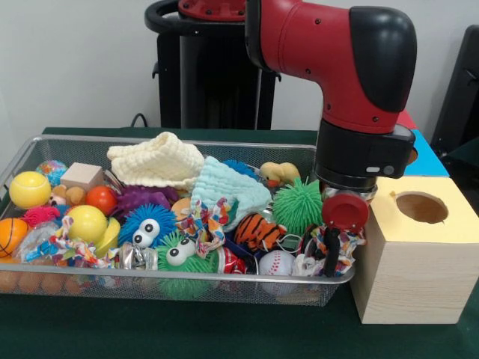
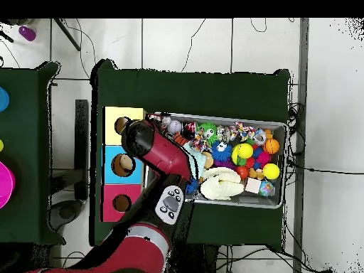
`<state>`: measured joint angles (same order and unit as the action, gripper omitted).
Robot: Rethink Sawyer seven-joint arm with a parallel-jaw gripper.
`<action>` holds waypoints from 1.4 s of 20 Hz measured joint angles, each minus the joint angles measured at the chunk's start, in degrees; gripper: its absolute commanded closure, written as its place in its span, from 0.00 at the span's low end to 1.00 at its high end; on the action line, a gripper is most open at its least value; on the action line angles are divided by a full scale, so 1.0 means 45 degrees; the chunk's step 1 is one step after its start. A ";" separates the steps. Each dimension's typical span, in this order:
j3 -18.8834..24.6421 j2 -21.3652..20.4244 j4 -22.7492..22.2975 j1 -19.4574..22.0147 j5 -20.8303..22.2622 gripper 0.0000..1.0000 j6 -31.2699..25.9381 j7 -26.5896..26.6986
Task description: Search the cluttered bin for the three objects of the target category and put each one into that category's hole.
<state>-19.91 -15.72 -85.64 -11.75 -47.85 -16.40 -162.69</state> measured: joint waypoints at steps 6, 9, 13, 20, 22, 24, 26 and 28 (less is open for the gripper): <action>0.0340 -0.0131 -0.0116 0.0305 0.0203 1.00 -0.0003 0.0000; 0.0458 -0.0126 -0.0201 0.0444 0.0507 1.00 0.0003 0.0000; 0.0482 -0.0128 -0.0219 0.0443 0.0702 1.00 0.0003 0.0000; 0.0485 -0.0143 -0.0236 0.0443 0.0925 1.00 0.0005 0.0000; 0.0485 -0.0190 -0.0262 0.0440 0.0965 1.00 0.0003 0.0000; 0.0471 -0.0217 -0.0267 0.0423 0.1017 1.00 0.0003 0.0000; 0.0392 -0.0237 -0.0265 0.0363 0.1120 1.00 -0.0018 0.0000; 0.0195 -0.0245 -0.0258 0.0237 0.1296 1.00 -0.0160 0.0000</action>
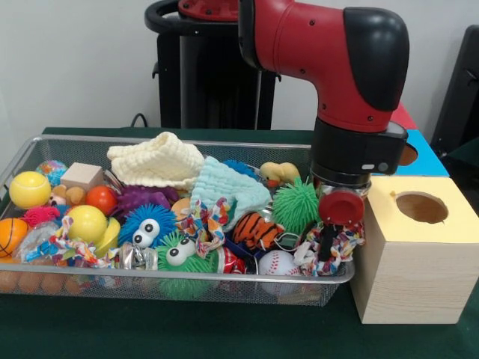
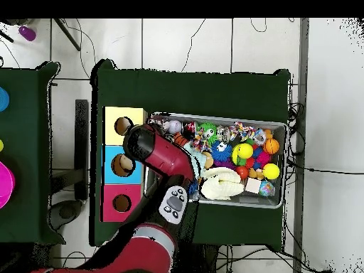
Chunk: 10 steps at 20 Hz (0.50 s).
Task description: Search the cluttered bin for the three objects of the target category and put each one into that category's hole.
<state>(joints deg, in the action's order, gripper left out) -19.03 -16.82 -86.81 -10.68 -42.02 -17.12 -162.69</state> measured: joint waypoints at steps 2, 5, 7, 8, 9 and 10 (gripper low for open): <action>-0.0285 -0.0010 0.0065 -0.0158 0.0281 1.00 -0.0343 0.0000; -0.0860 -0.0022 0.0347 -0.0423 0.0859 1.00 -0.1288 0.0000; -0.1160 -0.0041 0.0581 -0.0528 0.1216 1.00 -0.1969 0.0000; -0.1325 -0.0058 0.0752 -0.0564 0.1445 1.00 -0.2434 0.0000; -0.1636 -0.0085 0.1095 -0.0592 0.1873 1.00 -0.3322 0.0000; -0.1802 -0.0100 0.1291 -0.0590 0.2106 1.00 -0.3811 0.0000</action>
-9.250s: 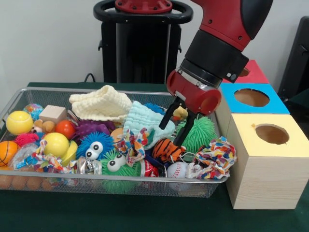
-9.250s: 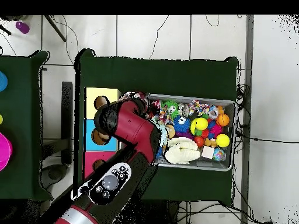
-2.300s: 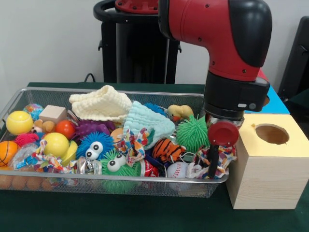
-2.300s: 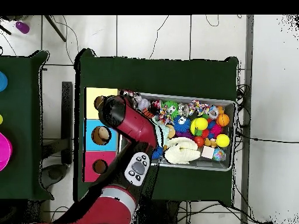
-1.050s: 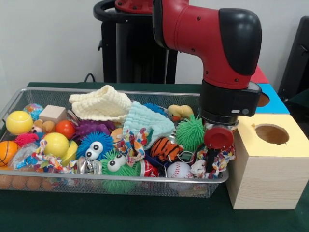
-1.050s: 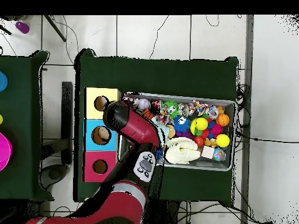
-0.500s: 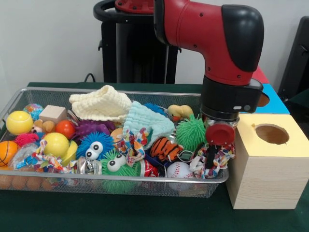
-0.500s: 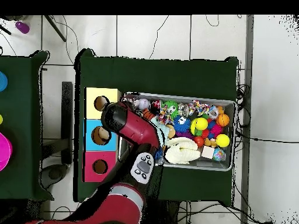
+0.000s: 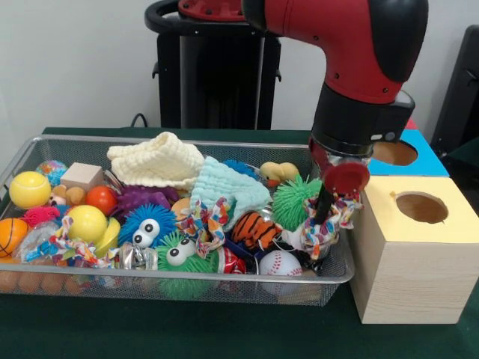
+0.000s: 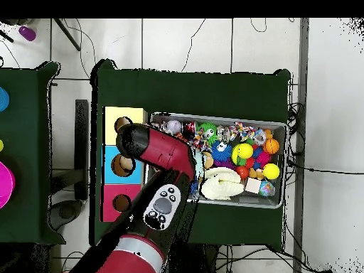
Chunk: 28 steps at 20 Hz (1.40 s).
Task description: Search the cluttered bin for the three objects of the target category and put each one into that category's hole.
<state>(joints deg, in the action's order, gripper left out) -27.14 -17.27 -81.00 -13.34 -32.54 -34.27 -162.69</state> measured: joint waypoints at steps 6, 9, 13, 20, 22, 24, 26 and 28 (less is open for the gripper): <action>-0.0838 -0.0077 0.1213 0.0007 0.1438 1.00 -0.2198 0.0000; -0.1129 -0.0153 0.1874 0.0021 0.2180 1.00 -0.2672 0.0000; -0.1331 -0.0224 0.2475 0.0021 0.2730 1.00 -0.2722 0.0000; -0.1356 -0.0255 0.3137 0.0005 0.3201 1.00 -0.2722 0.0000; -0.1355 -0.0254 0.3233 -0.0017 0.3220 1.00 -0.2722 0.0000; -0.1357 -0.0245 0.3350 -0.0063 0.3225 1.00 -0.2753 0.0000; -0.1356 -0.0233 0.3504 -0.0124 0.3229 1.00 -0.2882 0.0000; -0.1357 -0.0221 0.3648 -0.0182 0.3231 1.00 -0.3081 0.0000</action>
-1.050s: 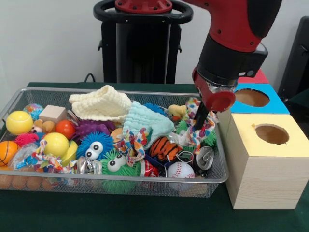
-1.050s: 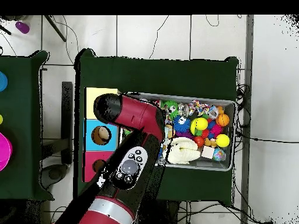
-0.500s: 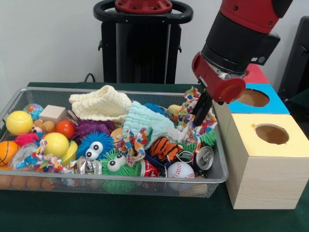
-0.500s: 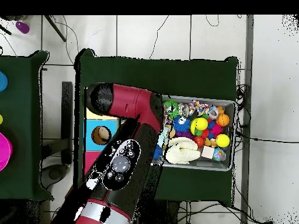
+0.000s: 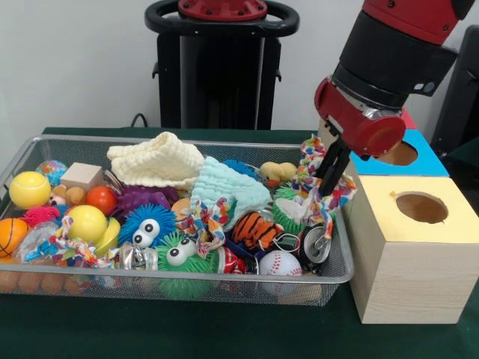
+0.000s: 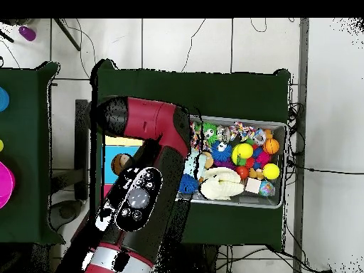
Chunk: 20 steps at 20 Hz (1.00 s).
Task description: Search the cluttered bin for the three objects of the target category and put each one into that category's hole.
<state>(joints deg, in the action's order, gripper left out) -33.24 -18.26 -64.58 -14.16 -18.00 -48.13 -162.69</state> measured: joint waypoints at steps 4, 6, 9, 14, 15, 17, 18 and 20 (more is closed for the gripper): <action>0.0000 0.0106 0.0528 -0.0134 0.0002 1.00 -0.1042 0.0000; 0.0000 0.0140 0.0714 -0.0173 0.0002 1.00 -0.1448 0.0000; -0.0002 0.0174 0.1100 -0.0240 0.0010 1.00 -0.2345 0.0000; -0.0002 0.0186 0.1646 -0.0323 0.0013 1.00 -0.3293 0.0000; -0.0002 0.0187 0.1690 -0.0333 0.0013 1.00 -0.3333 0.0000; -0.0004 0.0191 0.1795 -0.0356 0.0010 1.00 -0.3375 0.0000; -0.0004 0.0196 0.1859 -0.0378 0.0003 1.00 -0.3375 0.0000; -0.0004 0.0208 0.1957 -0.0415 -0.0003 1.00 -0.3375 0.0000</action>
<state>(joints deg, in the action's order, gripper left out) -33.26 -17.33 -55.77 -16.02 -18.01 -63.32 -162.69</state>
